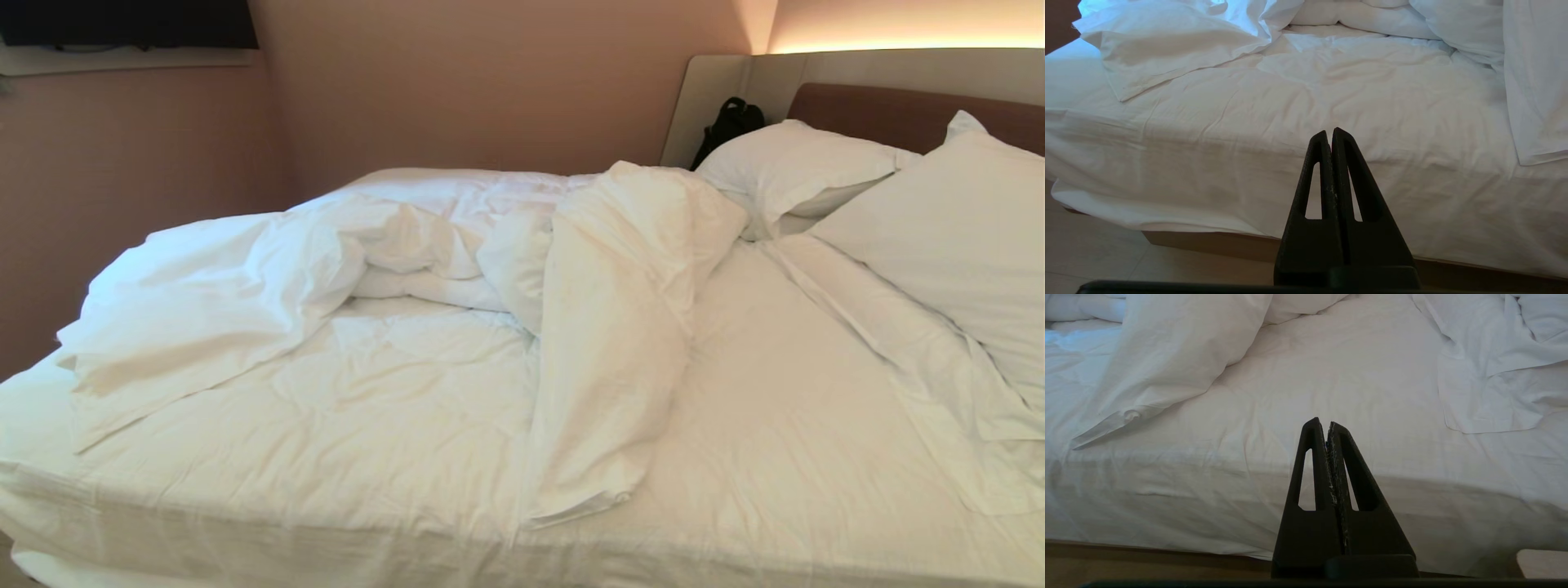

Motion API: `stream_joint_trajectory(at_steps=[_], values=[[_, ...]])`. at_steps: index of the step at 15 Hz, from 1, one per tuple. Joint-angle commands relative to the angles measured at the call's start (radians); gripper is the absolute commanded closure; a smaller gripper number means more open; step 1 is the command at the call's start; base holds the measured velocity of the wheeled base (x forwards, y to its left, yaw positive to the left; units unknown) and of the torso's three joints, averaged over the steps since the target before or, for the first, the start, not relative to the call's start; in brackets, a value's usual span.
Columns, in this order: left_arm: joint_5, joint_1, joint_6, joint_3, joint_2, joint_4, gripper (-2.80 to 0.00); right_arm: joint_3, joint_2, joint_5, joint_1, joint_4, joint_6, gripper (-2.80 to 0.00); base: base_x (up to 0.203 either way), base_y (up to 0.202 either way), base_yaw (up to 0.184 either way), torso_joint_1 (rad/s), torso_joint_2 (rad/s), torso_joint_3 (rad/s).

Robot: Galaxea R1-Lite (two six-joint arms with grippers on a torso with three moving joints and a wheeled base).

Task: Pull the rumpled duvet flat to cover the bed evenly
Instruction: Flatten the corners of the folded blanket

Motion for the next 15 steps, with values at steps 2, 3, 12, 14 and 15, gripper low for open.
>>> stream_joint_trajectory(at_steps=[2,3,12,14,15], values=[[0.005,0.000,-0.017,0.000,0.001,0.000,0.00,0.000,0.001,0.000,0.000,0.000,0.000,0.00,0.000,0.000,0.000,0.000,0.00,0.000],[0.005,0.000,-0.019,0.000,0.001,0.000,0.00,0.000,0.001,0.000,0.000,0.000,0.000,0.00,0.000,0.000,0.000,0.000,0.00,0.000],[0.005,0.000,-0.019,0.000,0.001,0.000,0.00,-0.004,0.001,-0.003,0.000,0.008,-0.011,0.00,0.000,0.000,0.000,0.000,0.00,0.000],[0.005,0.000,-0.019,0.000,0.001,0.000,0.00,-0.022,0.001,-0.010,0.000,0.010,-0.020,0.00,0.000,0.000,0.000,0.000,0.00,0.000],[0.005,0.000,-0.019,0.000,0.001,0.000,0.00,-0.061,0.003,-0.006,0.000,0.018,-0.027,0.00,0.000,0.000,0.000,0.000,0.00,0.000]])
